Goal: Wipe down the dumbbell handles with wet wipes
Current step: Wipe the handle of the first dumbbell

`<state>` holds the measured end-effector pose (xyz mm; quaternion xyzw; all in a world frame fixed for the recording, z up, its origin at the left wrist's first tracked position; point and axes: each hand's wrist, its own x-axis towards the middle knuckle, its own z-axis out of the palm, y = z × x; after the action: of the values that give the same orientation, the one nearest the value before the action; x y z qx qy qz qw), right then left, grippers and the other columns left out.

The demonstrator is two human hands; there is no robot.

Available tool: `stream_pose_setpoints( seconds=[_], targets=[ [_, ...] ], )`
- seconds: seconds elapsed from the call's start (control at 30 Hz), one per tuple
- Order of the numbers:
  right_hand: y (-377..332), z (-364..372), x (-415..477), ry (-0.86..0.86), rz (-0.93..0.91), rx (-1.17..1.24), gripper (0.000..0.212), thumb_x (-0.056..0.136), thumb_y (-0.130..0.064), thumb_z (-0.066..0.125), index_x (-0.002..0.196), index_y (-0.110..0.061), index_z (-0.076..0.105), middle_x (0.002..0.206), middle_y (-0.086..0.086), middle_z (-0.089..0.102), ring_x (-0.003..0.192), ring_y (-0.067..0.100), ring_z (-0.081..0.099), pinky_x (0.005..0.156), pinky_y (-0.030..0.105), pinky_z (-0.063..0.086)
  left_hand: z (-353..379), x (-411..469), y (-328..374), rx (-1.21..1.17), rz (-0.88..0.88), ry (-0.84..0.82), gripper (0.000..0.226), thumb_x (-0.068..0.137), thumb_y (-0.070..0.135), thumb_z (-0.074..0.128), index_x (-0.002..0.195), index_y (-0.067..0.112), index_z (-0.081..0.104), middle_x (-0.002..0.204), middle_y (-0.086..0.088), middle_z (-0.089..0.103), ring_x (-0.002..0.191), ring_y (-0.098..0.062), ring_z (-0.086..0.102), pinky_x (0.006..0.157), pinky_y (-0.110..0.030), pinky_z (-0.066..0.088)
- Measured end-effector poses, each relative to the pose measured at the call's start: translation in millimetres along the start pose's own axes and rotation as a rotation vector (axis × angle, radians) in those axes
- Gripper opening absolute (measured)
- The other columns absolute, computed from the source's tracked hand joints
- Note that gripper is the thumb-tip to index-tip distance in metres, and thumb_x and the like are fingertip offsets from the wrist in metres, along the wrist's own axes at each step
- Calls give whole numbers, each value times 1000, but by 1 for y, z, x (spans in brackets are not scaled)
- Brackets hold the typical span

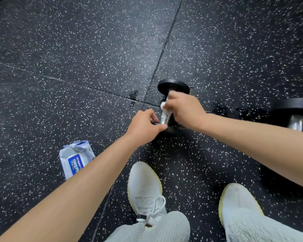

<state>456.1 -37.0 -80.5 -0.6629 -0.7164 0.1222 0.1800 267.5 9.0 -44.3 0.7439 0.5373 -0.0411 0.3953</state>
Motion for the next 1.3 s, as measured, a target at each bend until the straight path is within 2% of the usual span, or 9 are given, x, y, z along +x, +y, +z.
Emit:
stream_pose_setpoints(
  seconds=[0.13, 0.3, 0.37, 0.57, 0.77, 0.97, 1.07, 1.17, 1.3],
  targets=[
    [-2, 1, -17, -131, -213, -11, 21, 78, -8, 70, 92, -22, 75, 88, -5, 54, 74, 22, 57, 51, 35, 44, -1, -3, 6, 27, -21, 6, 37, 77, 51, 83, 82, 24, 58, 92, 4, 65, 78, -15, 62, 65, -33, 43],
    [9, -5, 15, 50, 87, -115, 24, 83, -6, 68, 98, -24, 76, 89, -3, 56, 80, 27, 60, 53, 34, 45, -5, -10, 11, 114, -39, 58, 60, 66, 73, 82, 86, 23, 54, 95, 8, 60, 82, -13, 62, 70, -36, 48],
    [3, -3, 13, 53, 107, -143, 25, 82, -4, 66, 98, -21, 74, 89, -2, 55, 80, 27, 58, 52, 33, 41, -5, -12, 10, 157, -24, 70, 66, 64, 76, 82, 89, 22, 53, 96, 7, 58, 81, -12, 60, 69, -36, 48],
    [-8, -2, -16, -171, -299, -99, 24, 74, -9, 74, 95, -20, 72, 90, -4, 57, 83, 22, 60, 52, 30, 41, -7, -8, 4, 184, -9, 60, 65, 64, 75, 82, 88, 24, 50, 95, 6, 62, 81, -12, 61, 66, -36, 48],
    [0, -11, 32, -9, 95, -268, 21, 88, -6, 59, 102, -15, 72, 100, 2, 59, 89, 28, 60, 55, 33, 37, -8, -10, 8, 202, 2, 53, 65, 67, 76, 81, 91, 23, 51, 100, 5, 56, 82, -15, 60, 71, -37, 51],
    [-20, 1, -7, -133, -223, -220, 15, 75, -10, 75, 90, -12, 72, 91, 3, 58, 84, 27, 60, 51, 30, 38, -5, -10, 9, 222, 21, 39, 63, 69, 72, 81, 92, 22, 49, 101, 5, 51, 82, -13, 57, 67, -35, 47],
    [1, -6, 17, -81, -93, -271, 22, 80, -3, 65, 99, -13, 73, 99, 4, 60, 89, 28, 60, 57, 36, 50, -3, -9, 9, 228, 52, 48, 61, 70, 73, 80, 89, 24, 49, 99, 7, 50, 84, -13, 54, 62, -32, 39],
    [4, -8, 29, 7, 48, -312, 18, 86, -6, 62, 100, -12, 71, 99, 4, 59, 85, 27, 60, 53, 36, 47, -3, -7, 5, 210, 70, 70, 59, 70, 72, 81, 86, 25, 50, 96, 7, 51, 91, -17, 53, 67, -34, 40],
    [-16, 2, 6, -99, -123, -208, 16, 77, -8, 72, 91, -15, 73, 88, 2, 57, 76, 27, 61, 50, 31, 36, -7, -4, -2, 182, 46, 66, 58, 70, 71, 81, 83, 26, 49, 95, 5, 59, 96, -20, 54, 70, -37, 42]
  ],
)
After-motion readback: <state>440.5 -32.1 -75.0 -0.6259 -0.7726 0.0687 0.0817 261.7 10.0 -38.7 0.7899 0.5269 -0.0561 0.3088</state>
